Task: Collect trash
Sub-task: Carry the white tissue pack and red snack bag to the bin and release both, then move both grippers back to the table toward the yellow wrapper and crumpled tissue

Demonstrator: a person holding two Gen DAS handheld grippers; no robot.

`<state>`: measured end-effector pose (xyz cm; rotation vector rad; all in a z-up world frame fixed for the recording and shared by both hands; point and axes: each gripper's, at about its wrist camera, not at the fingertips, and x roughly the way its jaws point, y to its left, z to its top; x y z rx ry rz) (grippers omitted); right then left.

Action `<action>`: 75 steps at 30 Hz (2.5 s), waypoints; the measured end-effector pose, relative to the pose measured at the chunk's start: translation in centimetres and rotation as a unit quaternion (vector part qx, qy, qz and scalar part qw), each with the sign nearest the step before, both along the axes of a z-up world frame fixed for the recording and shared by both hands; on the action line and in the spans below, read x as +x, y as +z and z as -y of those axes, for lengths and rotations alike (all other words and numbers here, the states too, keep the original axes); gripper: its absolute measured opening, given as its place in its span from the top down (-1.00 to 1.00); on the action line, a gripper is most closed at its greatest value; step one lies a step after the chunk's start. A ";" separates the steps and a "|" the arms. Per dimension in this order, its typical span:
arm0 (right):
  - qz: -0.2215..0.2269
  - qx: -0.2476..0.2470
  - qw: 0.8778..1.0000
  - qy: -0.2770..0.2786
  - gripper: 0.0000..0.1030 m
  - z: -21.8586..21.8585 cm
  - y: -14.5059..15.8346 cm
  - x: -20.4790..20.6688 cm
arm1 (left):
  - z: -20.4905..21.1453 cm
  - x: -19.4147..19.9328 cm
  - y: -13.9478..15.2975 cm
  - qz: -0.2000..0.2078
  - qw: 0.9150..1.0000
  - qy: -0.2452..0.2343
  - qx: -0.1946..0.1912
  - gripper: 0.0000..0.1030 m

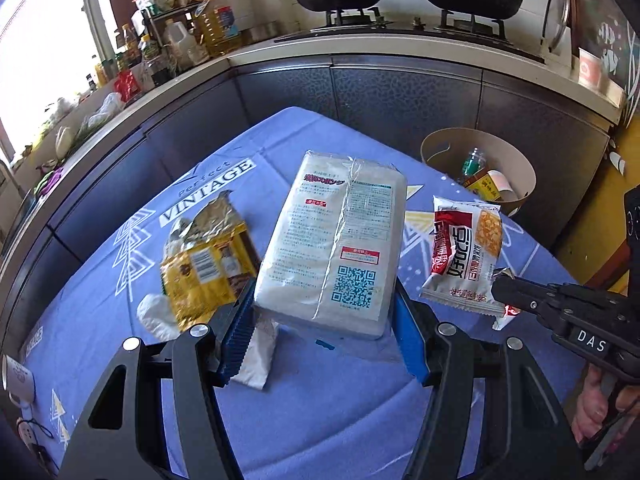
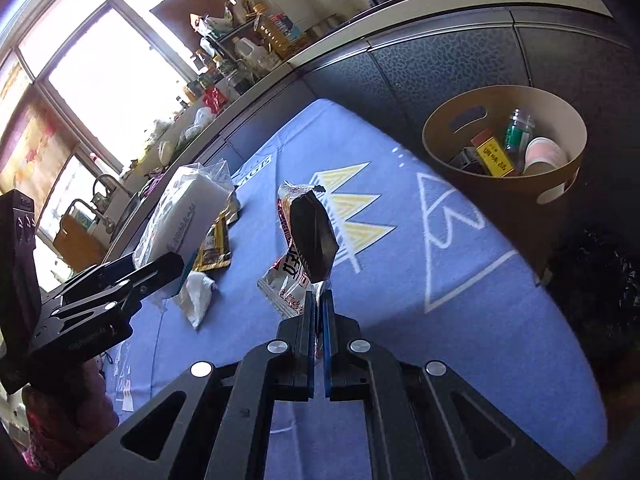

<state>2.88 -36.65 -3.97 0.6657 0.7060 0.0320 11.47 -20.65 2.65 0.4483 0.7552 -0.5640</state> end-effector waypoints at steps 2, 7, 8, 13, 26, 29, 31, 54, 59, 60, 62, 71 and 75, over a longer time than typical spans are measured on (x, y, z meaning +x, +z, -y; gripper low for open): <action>0.002 0.002 1.000 -0.013 0.93 1.5 0.0 0.0 | 2.0 0.6 0.0 -0.001 1.000 -0.014 0.001 -0.18; 0.002 0.005 0.999 -0.050 0.93 5.5 -0.3 0.5 | 7.5 2.4 -0.4 -0.014 0.999 -0.048 0.004 -0.18; 0.003 0.006 0.998 -0.058 0.93 6.4 -0.3 0.5 | 8.5 2.8 -0.5 -0.019 0.998 -0.055 0.004 -0.18; -0.001 0.005 0.995 -0.104 0.93 11.3 -0.6 1.1 | 14.8 4.7 -0.8 -0.041 0.995 -0.094 -0.001 -0.19; -0.037 -0.004 0.982 -0.185 0.09 19.0 -2.8 3.4 | 26.5 8.4 -4.9 -0.096 0.987 -0.128 0.021 -0.48; -0.021 -0.004 0.979 -0.202 0.09 18.9 -2.6 1.9 | 25.1 8.3 -4.7 -0.099 0.987 -0.123 0.009 -0.53; -0.016 0.004 0.978 -0.207 0.09 18.7 -2.6 1.1 | 23.3 8.5 -4.3 -0.105 0.988 -0.113 -0.004 -0.53; -0.002 0.015 0.998 -0.058 0.15 3.6 0.5 1.8 | -4.3 4.4 -2.6 -0.124 0.988 0.020 -0.089 -0.53; -0.013 0.009 1.000 0.008 0.21 -2.2 0.5 4.4 | -13.1 5.2 -2.7 -0.124 0.980 0.093 -0.125 -0.53; -0.015 0.009 1.000 0.020 0.21 -3.3 0.5 4.9 | -14.8 5.7 -2.9 -0.133 0.976 0.108 -0.136 -0.53; -0.020 0.008 0.999 0.044 0.22 -5.5 0.4 6.0 | -17.4 7.0 -3.3 -0.161 0.964 0.136 -0.163 -0.52; -0.040 -0.021 0.993 0.105 0.57 -12.2 -0.7 11.6 | -18.3 10.7 -5.5 -0.211 0.945 0.147 -0.202 -0.51; -0.046 -0.016 0.990 0.131 0.57 -13.8 -0.8 12.1 | -17.3 12.2 -6.7 -0.226 0.941 0.154 -0.197 0.22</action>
